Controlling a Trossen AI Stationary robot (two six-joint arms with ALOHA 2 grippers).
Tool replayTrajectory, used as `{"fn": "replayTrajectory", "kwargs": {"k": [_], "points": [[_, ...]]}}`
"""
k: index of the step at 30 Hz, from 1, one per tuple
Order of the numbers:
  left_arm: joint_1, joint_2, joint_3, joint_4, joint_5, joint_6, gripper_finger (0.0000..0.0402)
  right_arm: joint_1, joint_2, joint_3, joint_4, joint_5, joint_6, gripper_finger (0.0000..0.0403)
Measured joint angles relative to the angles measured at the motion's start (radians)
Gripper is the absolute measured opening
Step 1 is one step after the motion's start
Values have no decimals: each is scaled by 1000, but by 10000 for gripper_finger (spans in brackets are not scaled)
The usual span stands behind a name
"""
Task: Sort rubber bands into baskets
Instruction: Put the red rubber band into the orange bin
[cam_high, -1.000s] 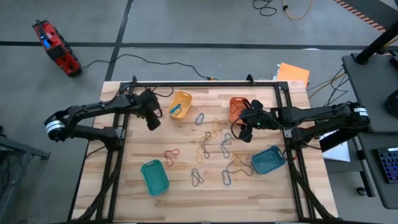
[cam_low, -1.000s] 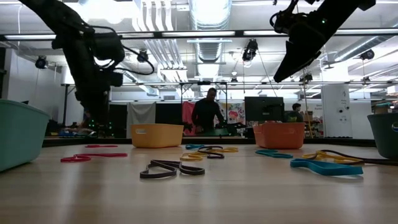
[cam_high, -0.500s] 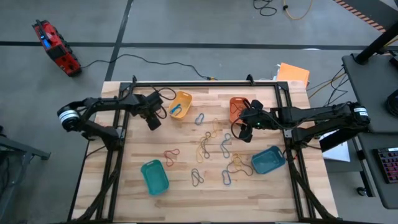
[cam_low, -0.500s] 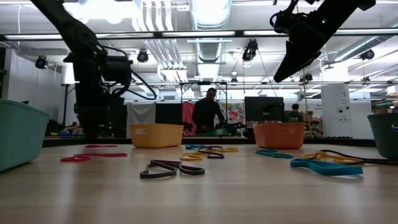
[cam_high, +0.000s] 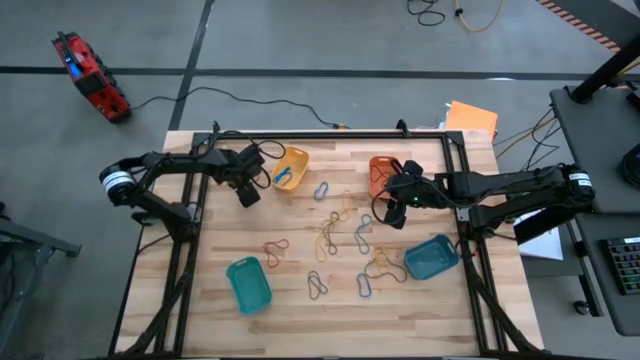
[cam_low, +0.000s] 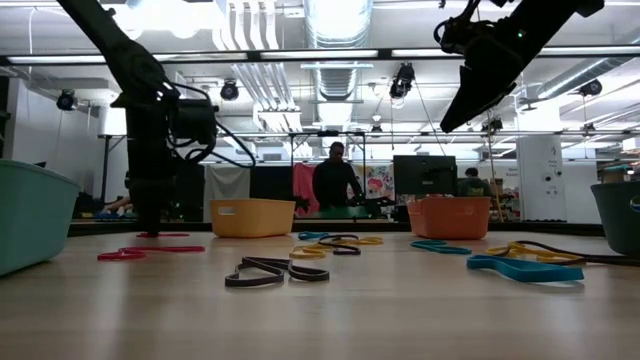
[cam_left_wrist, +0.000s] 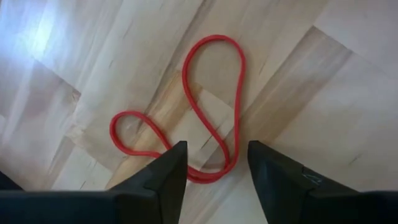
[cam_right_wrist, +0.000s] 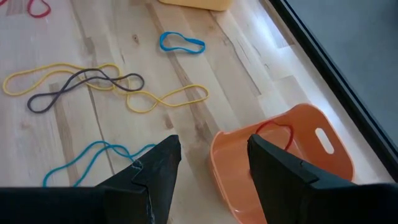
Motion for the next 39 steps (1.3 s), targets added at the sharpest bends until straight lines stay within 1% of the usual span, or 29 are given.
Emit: {"fn": "replayTrajectory", "kwargs": {"k": [3, 5, 10, 11, 14, 20, 21, 32, 39], "points": [[2, 4, 1, 0, 17, 2, 139, 0, 0, 0, 0, 0, 0, 183], [2, 1, 0, 3, 27, 1, 115, 0, 0, 0, 0, 0, 0, 183], [6, -9, -2, 7, 50, -3, 21, 0, 0, 0, 0, 0, 0, 183], [6, -9, -3, 10, 48, -6, 11, 0, 0, 0, 0, 0, 0, 183], [7, -10, -3, 14, 48, -10, 7, 0, 0, 0, 0, 0, 0, 183], [9, -42, -6, -3, 112, -5, 0, 0, 0, -4, -1, 0, 0, 183], [8, -55, -6, -15, 124, -6, 0, 0, 0, -5, -1, 0, 0, 183], [-4, -250, -6, -61, 124, -40, 0, 0, 0, -9, 0, 0, 0, 183], [-68, -359, -5, -68, 120, -86, 0, 0, 0, -9, 0, 0, 11, 183]]}}
